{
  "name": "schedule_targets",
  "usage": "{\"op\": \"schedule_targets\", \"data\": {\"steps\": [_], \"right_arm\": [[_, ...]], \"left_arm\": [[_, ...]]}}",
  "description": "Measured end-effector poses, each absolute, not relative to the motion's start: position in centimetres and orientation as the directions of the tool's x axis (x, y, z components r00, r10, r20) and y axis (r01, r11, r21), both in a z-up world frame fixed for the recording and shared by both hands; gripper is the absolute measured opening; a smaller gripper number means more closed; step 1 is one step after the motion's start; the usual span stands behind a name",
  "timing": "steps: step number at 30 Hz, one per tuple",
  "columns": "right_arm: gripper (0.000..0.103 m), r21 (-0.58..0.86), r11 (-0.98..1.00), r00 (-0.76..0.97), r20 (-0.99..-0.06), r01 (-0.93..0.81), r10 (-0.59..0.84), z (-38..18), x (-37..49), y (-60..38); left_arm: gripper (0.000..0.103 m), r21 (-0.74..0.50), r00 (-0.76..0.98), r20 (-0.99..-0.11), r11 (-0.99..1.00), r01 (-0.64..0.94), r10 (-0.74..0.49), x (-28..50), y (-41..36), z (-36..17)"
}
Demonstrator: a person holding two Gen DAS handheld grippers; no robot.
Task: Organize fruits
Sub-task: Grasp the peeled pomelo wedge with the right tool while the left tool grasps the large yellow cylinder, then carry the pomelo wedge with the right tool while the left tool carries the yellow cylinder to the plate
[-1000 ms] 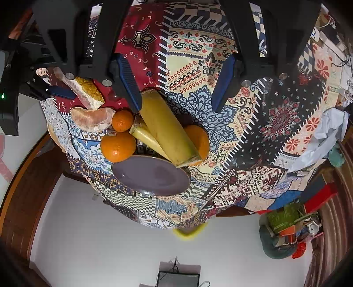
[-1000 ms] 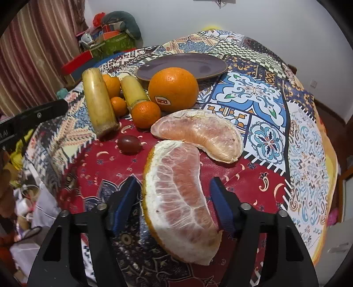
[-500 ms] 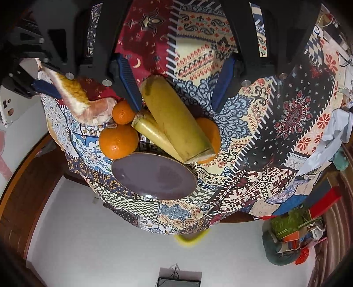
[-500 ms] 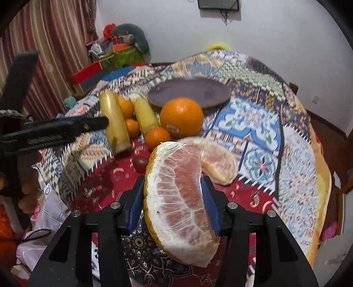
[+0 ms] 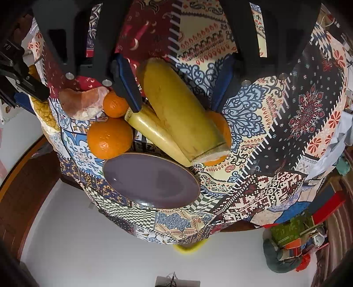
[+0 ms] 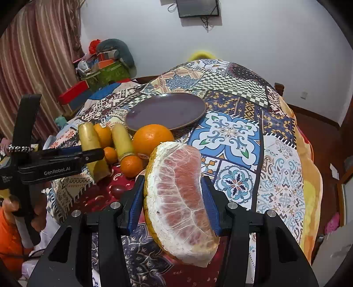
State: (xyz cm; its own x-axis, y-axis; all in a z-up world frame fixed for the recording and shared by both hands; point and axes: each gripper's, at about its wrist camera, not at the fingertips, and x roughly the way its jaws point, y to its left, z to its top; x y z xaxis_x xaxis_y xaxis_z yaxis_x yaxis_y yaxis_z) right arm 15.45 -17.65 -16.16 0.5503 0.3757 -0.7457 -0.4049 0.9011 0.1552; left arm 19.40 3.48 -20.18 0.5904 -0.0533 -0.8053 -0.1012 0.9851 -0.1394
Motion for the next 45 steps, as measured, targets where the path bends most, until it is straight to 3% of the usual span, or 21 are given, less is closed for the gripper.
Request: {"op": "schedule_targets", "data": {"steps": [4,11,22,45], "right_arm": [[0.047,0.148,0.904,0.553,-0.747,-0.402,0.368,-16.3,15.6,-17.9],[0.047,0.159,0.904,0.544,-0.752,-0.396,0.371,-16.7,16.2,-18.1],[0.047,0.162,0.903,0.553,-0.743,-0.398,0.377,-16.3,16.3,-18.3],[0.047,0.115,0.904,0.690,-0.608,-0.412,0.392,-10.7,17.8,-17.1]], "left_arm": [[0.051,-0.176,0.572,-0.816,0.978,-0.110,-0.083,20.2,3.7,-20.9],[0.050,-0.135,0.585,-0.809,0.986,-0.093,-0.056,20.1,2.7,-20.7],[0.038,-0.127,0.638,-0.766,0.992,-0.026,-0.082,18.6,2.0,-18.8],[0.038,-0.123,0.773,-0.629,0.992,0.002,-0.080,18.1,2.5,-11.8]]}}
